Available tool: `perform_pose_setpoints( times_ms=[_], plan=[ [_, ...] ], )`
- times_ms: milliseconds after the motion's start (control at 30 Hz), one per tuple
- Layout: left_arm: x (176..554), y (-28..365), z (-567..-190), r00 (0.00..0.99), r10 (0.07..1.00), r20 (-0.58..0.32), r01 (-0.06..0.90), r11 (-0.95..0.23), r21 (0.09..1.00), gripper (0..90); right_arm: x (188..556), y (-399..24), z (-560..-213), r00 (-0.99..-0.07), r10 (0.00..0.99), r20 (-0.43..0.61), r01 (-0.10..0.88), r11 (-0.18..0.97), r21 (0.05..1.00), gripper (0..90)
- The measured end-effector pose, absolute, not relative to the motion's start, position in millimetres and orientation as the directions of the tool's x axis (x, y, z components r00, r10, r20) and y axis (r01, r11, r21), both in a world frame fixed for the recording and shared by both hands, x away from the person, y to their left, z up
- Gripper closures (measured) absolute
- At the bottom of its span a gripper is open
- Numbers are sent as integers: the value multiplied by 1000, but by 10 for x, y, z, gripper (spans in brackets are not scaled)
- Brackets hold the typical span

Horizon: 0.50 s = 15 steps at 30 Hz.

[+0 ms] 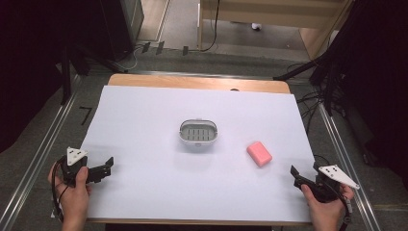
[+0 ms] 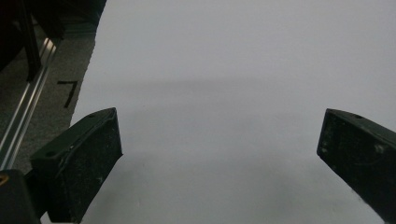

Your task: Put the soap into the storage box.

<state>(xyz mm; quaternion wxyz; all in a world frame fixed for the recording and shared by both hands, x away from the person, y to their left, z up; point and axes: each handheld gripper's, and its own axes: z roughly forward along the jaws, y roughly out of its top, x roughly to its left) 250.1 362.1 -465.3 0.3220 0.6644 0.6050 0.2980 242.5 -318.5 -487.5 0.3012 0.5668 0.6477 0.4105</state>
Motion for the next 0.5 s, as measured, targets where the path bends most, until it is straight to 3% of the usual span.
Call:
perform_pose_setpoints(
  times_ms=[300,500],
  plan=[
    [2500,3617,-4654,93,996,11,610,-66,790,1,2538,-3091,-4769,-192,981,-2,593,118,796,195],
    [2500,3615,-4654,93,996,12,610,-67,789,1,2698,-2952,-4648,-279,959,-50,679,234,696,199]
  ],
)
